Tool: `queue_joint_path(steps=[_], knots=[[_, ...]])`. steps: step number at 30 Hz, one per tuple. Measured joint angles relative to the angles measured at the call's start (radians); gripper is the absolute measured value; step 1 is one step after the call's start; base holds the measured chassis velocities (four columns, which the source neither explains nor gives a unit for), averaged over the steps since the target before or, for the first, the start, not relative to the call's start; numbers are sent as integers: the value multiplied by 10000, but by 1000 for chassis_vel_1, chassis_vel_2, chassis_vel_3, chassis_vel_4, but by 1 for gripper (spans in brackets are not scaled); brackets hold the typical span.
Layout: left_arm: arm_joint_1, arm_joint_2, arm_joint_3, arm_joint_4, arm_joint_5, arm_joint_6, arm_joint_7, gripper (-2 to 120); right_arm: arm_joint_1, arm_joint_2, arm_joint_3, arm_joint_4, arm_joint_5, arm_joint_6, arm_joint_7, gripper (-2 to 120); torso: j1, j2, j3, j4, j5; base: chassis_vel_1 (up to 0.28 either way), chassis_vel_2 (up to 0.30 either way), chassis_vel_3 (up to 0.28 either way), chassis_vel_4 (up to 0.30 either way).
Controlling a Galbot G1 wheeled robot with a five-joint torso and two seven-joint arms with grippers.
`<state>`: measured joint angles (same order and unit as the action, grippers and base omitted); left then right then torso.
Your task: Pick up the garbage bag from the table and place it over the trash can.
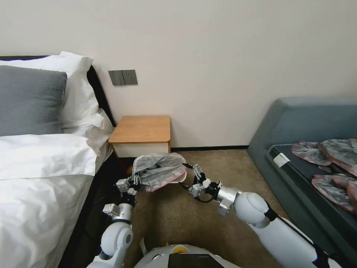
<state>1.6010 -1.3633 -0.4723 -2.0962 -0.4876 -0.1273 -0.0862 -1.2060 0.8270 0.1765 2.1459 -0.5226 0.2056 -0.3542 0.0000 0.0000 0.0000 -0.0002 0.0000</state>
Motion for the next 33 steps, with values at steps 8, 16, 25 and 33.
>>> queue_joint_path(steps=[8,16,25,33], knots=[[25,20,36,2,80,1,20,10,338,-148,-70,-98,-136,-82,-49,100,0,0,0,2,0,0,0,0,0],[52,-12,169,-28,189,1,35,10,617,-184,-180,-350,-267,-88,-47,100,0,0,0,2,0,0,0,0,0],[113,1,224,-153,307,1,52,10,1074,-15,-502,-607,-327,-105,-5,100,0,0,0,2,-1,0,0,0,0],[69,-1,250,-212,325,34,55,10,1387,197,-752,-785,-350,-106,-13,100,0,0,0,2,-1,0,0,0,0]])
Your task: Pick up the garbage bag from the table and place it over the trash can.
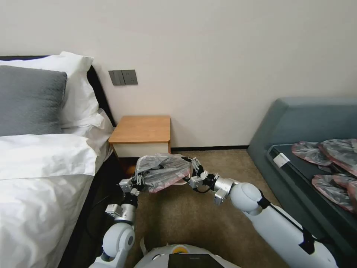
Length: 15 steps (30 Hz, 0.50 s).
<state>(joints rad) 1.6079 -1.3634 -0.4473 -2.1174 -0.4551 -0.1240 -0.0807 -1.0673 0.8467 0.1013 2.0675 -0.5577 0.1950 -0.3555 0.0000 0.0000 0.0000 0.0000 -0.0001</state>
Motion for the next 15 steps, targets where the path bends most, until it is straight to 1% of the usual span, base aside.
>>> queue_joint_path(steps=[2,3,4,5,8,9,10,11,12,13,15], knots=[[-20,1,2,0,0,10,0,10,9,53,-23,-16,-6,11,-1,100,0,0,0,0,0,0,0,0,0],[-41,1,2,3,0,16,0,10,9,99,-41,-17,-19,19,-1,99,0,0,0,0,1,0,0,0,0],[-57,0,2,10,0,20,0,10,6,129,-50,-17,-32,26,-1,95,0,0,0,0,0,0,0,0,0],[-57,0,2,10,0,20,0,10,6,129,-50,-17,-32,26,-1,95,0,0,0,0,0,0,0,0,0],[-79,-9,10,12,-6,35,-3,10,-30,179,-66,-33,-60,68,1,80,0,0,0,-1,1,0,0,0,0],[-79,-9,10,12,-6,35,-3,10,-30,179,-66,-33,-60,68,1,80,0,0,0,-1,1,0,0,0,0],[-81,-13,14,12,-7,36,-3,10,-39,189,-67,-40,-63,78,5,78,0,0,0,-1,0,0,0,0,0],[-81,-17,28,14,-8,38,-2,10,-51,214,-70,-43,-70,90,12,71,0,0,0,0,1,0,0,0,0],[-75,-21,39,17,-8,45,-3,10,-58,238,-78,-44,-81,100,16,68,0,0,0,0,1,0,0,0,0],[-75,-21,39,17,-8,45,-3,10,-58,238,-78,-44,-81,100,16,68,0,0,0,0,1,0,0,0,0],[-72,-23,41,16,-11,46,-2,10,-76,273,-111,-44,-113,114,21,55,0,0,0,-1,2,0,0,0,0]])
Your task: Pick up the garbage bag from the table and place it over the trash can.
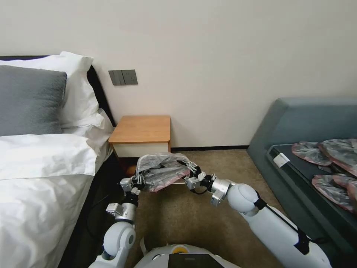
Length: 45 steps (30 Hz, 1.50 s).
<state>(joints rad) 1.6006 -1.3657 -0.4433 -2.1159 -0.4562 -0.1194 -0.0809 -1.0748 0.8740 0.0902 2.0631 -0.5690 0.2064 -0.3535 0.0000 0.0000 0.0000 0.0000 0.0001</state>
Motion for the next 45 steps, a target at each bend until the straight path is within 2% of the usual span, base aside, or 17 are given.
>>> queue_joint_path(steps=[1,2,5,7,9,11,14,23,33,45], knots=[[-1,0,0,1,-3,5,0,10,-4,9,-4,-4,-11,6,2,51,0,0,0,0,-1,0,0,0,0],[-1,0,0,1,-3,5,0,10,-4,9,-4,-4,-11,6,2,51,0,0,0,0,-1,0,0,0,0],[-7,7,-19,-1,-15,12,-2,10,-36,9,0,-6,-24,26,17,36,0,0,0,0,-1,0,0,0,0],[-8,7,-23,-1,-18,14,-2,10,-50,3,7,-2,-24,27,20,32,0,0,0,0,-1,0,0,0,0],[-22,7,-29,-1,-20,17,-6,10,-96,1,28,27,-25,29,34,22,0,0,0,0,-1,0,0,0,0],[-30,4,-31,-1,-21,21,-10,10,-124,1,37,39,-25,29,43,19,0,0,0,0,-1,0,0,0,0],[-50,-7,-34,-1,-23,40,-19,10,-212,-7,50,96,-25,38,67,3,0,0,0,0,-1,0,0,0,0],[-52,-8,-71,1,-28,76,-35,10,-402,-49,68,241,294,19,74,0,0,0,0,0,-1,0,0,0,0],[-113,-47,-154,25,-79,124,-96,10,-1084,-502,234,820,1084,-40,77,0,0,0,0,-1,-1,0,0,0,0],[-119,-120,-232,-52,-300,234,-211,10,-1903,-767,354,971,1314,211,38,0,0,0,0,0,0,0,0,0,0]])
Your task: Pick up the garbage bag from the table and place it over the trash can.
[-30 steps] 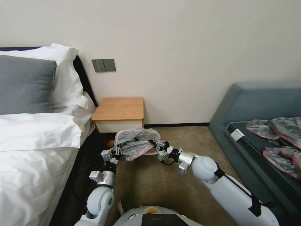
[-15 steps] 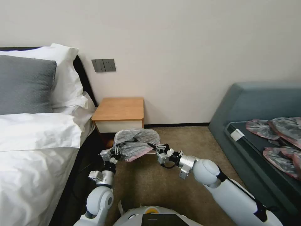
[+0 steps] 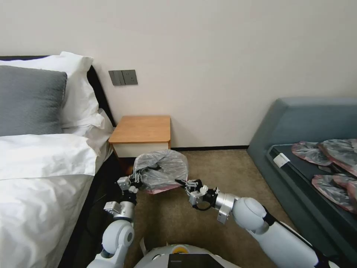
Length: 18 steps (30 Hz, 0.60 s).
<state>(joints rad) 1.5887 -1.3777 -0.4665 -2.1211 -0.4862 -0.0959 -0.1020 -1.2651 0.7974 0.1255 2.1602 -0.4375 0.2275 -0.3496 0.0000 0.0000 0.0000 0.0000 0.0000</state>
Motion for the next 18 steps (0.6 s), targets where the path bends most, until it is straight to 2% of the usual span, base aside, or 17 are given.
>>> queue_joint_path(steps=[6,18], knots=[[83,-124,-10,-195,-321,170,-158,10,-573,-15,211,-204,-112,410,-18,0,0,0,0,-1,0,0,0,0,0],[338,-97,29,-714,-1151,588,-480,10,-456,204,314,-640,-125,489,38,0,-1,0,0,0,0,0,0,0,0]])
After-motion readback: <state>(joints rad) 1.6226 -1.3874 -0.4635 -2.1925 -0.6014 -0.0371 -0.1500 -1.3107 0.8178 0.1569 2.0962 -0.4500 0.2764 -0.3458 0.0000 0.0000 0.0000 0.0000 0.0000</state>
